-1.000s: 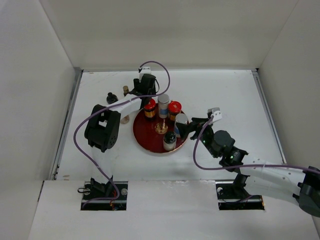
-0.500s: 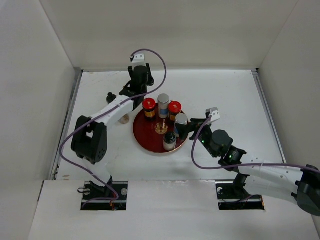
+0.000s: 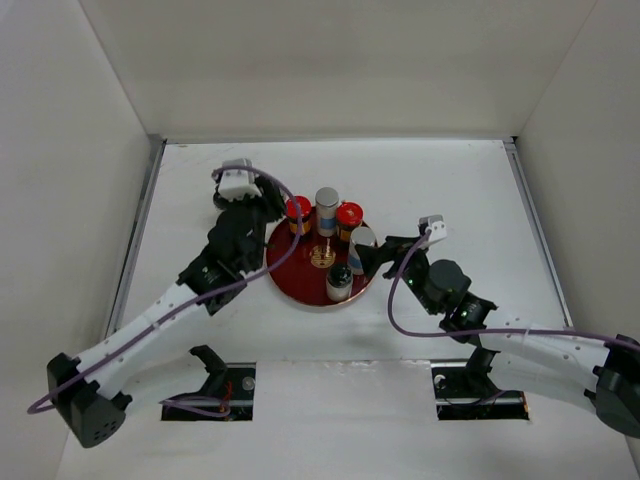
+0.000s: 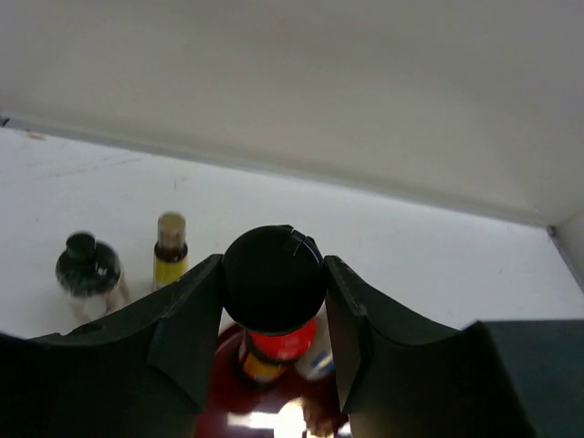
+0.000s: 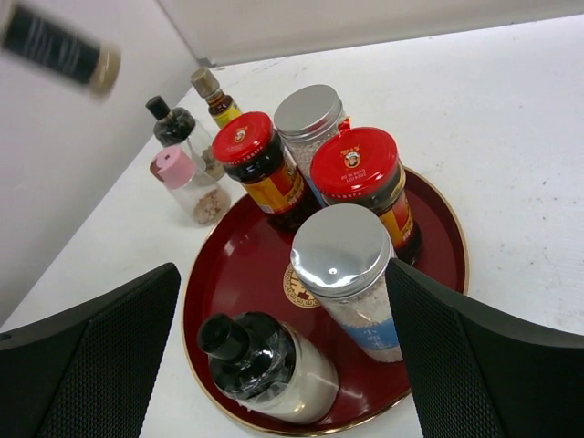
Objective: Organize the condiment bottles
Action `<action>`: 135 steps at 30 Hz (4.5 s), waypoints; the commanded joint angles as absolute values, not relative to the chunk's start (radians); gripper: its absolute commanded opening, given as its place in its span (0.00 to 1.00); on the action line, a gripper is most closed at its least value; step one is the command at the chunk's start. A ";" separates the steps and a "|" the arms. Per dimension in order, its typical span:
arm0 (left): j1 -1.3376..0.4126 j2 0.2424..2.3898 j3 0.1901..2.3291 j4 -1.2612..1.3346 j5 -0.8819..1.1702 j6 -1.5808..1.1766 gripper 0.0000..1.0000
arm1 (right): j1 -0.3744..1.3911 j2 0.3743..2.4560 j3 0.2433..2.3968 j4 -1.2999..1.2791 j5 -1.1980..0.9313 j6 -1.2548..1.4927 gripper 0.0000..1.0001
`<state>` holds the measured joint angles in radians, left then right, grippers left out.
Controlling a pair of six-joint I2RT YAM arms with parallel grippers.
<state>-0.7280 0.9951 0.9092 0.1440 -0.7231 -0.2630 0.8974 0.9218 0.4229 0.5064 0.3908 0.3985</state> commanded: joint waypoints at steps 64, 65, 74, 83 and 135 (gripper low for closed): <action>-0.539 1.181 0.649 0.224 -0.701 -0.387 0.75 | 0.849 0.922 0.402 0.561 0.414 0.437 0.29; -0.515 1.199 0.653 0.216 -0.693 -0.393 0.75 | 0.849 0.922 0.402 0.561 0.419 0.437 0.29; -0.423 1.374 0.713 0.224 -0.692 -0.396 0.75 | 0.851 0.894 0.380 0.572 0.434 0.448 0.73; -0.361 1.459 0.732 0.311 -0.646 -0.416 0.69 | 0.854 0.920 0.390 0.577 0.431 0.434 0.77; -0.765 1.332 0.632 0.299 -0.744 -0.382 0.66 | 0.864 0.936 0.402 0.572 0.419 0.425 0.78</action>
<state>-0.7723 1.3758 0.6567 0.2375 -0.7269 -0.3874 0.8528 0.9386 0.3782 0.5102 0.4191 0.4366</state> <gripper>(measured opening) 0.645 0.783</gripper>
